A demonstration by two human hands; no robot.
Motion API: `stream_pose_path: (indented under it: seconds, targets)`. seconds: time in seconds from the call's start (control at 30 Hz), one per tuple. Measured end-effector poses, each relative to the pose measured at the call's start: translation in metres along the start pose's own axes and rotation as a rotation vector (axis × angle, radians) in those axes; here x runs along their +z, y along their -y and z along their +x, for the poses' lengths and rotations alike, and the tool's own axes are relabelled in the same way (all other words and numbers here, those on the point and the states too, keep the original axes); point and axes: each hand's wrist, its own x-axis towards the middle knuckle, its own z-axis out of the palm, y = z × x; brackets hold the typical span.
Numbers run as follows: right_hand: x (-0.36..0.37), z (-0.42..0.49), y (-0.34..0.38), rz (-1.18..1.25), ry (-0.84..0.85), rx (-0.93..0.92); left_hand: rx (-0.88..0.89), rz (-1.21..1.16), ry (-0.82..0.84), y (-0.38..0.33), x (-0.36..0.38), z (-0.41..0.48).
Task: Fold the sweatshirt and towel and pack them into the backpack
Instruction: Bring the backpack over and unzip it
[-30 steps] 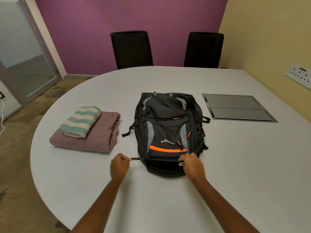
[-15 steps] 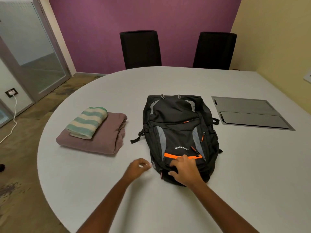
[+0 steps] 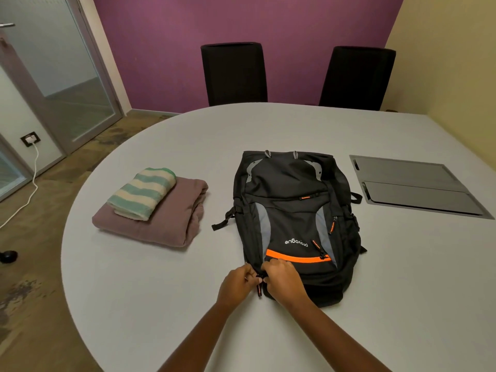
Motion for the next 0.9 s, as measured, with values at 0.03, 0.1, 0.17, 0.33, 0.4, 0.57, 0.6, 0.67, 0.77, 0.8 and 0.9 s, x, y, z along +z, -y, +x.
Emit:
stream_pose_path:
  seconds: [0.03, 0.1, 0.17, 0.33, 0.4, 0.57, 0.6, 0.67, 0.77, 0.8, 0.9]
  targets:
    - [-0.002, 0.001, 0.000, 0.033, 0.000, -0.019, 0.014, 0.008, -0.029, 0.001, -0.002, 0.000]
    - [-0.002, 0.003, 0.001, 0.039, 0.002, 0.010, 0.065, 0.052, -0.091, 0.004, -0.011, -0.001]
    - [-0.002, 0.005, 0.003, 0.065, 0.015, 0.039, 0.152, 0.190, -0.119, 0.006, -0.021, 0.000]
    - [-0.009, 0.017, 0.013, 0.144, -0.019, 0.075, 0.165, 0.286, -0.203, 0.010, -0.045, 0.013]
    - [-0.015, 0.024, 0.018, 0.205, -0.036, 0.097, 0.085, 0.240, -0.260, 0.009, -0.060, 0.024]
    - [-0.038, 0.049, 0.039, 0.252, -0.030, 0.115, 0.013, 0.147, -0.291, -0.002, -0.102, 0.063]
    - [-0.044, 0.054, 0.043, 0.253, -0.026, 0.111, 0.009, 0.152, -0.297, -0.003, -0.110, 0.072]
    - [-0.053, 0.063, 0.049, 0.271, -0.052, 0.123, 0.014, 0.165, -0.306, -0.006, -0.126, 0.090]
    - [-0.063, 0.072, 0.057, 0.318, -0.089, 0.121, 0.013, 0.192, -0.290, -0.011, -0.148, 0.116]
    - [-0.067, 0.075, 0.060, 0.337, -0.097, 0.115, 0.020, 0.213, -0.286, -0.012, -0.154, 0.125]
    - [-0.069, 0.084, 0.063, 0.368, -0.110, 0.115, 0.026, 0.298, -0.291, -0.018, -0.167, 0.151]
